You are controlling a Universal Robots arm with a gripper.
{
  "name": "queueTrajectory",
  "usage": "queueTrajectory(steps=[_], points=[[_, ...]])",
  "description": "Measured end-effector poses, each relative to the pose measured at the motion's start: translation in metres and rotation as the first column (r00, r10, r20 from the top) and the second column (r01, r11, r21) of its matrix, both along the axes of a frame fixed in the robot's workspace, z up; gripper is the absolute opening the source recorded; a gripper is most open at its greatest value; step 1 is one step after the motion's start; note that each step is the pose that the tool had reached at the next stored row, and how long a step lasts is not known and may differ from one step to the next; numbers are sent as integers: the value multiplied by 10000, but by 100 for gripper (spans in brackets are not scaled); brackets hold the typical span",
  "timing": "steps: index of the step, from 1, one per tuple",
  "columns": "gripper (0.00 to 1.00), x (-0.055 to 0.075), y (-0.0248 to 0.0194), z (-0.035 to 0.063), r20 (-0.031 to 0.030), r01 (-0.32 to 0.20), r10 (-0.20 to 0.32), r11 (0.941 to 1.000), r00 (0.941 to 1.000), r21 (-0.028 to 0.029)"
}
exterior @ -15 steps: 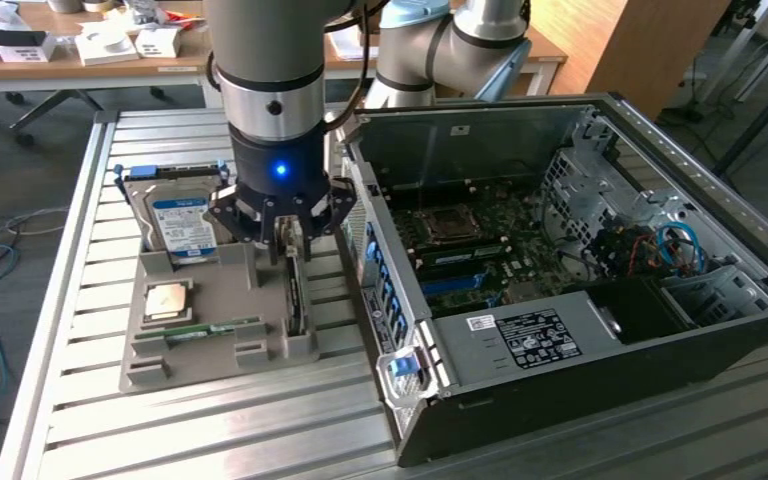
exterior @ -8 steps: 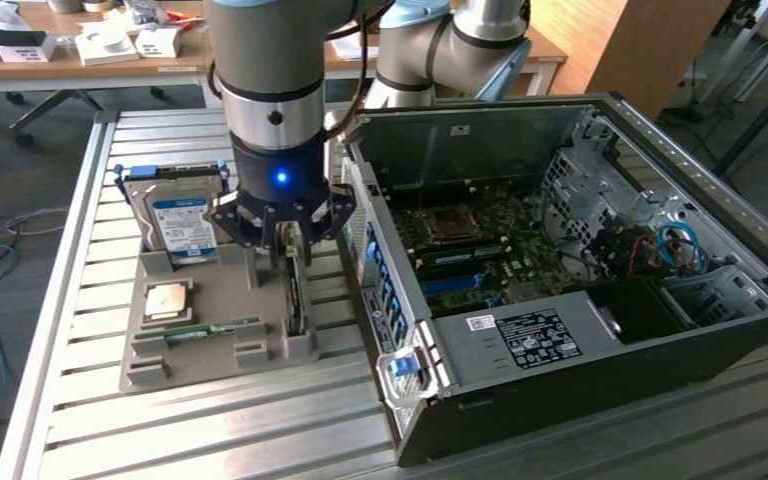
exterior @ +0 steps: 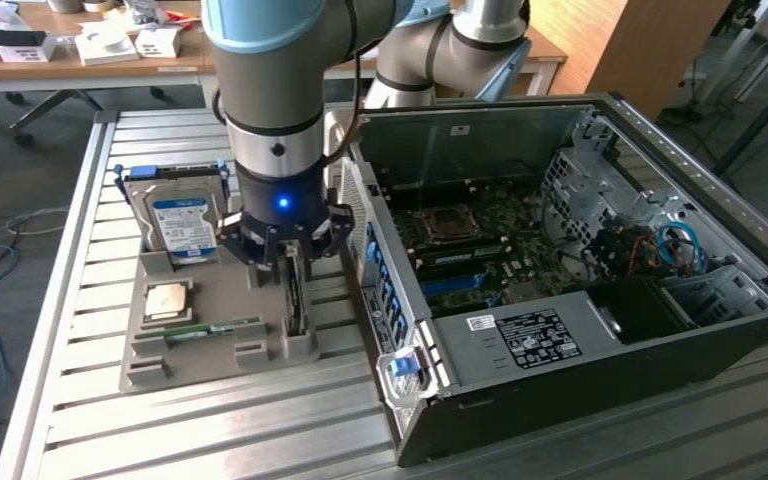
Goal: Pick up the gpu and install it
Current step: 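Pick up the gpu and move the gpu toward the slot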
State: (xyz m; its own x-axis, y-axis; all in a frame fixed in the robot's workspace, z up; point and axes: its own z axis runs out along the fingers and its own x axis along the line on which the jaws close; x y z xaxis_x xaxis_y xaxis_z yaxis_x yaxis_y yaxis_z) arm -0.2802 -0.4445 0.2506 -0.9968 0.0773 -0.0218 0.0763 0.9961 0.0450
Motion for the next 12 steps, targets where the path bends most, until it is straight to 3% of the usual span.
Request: queueTrajectory(steps=[12], points=[[42, 14, -3, -24, -1, 1, -1, 10000, 10000, -1]])
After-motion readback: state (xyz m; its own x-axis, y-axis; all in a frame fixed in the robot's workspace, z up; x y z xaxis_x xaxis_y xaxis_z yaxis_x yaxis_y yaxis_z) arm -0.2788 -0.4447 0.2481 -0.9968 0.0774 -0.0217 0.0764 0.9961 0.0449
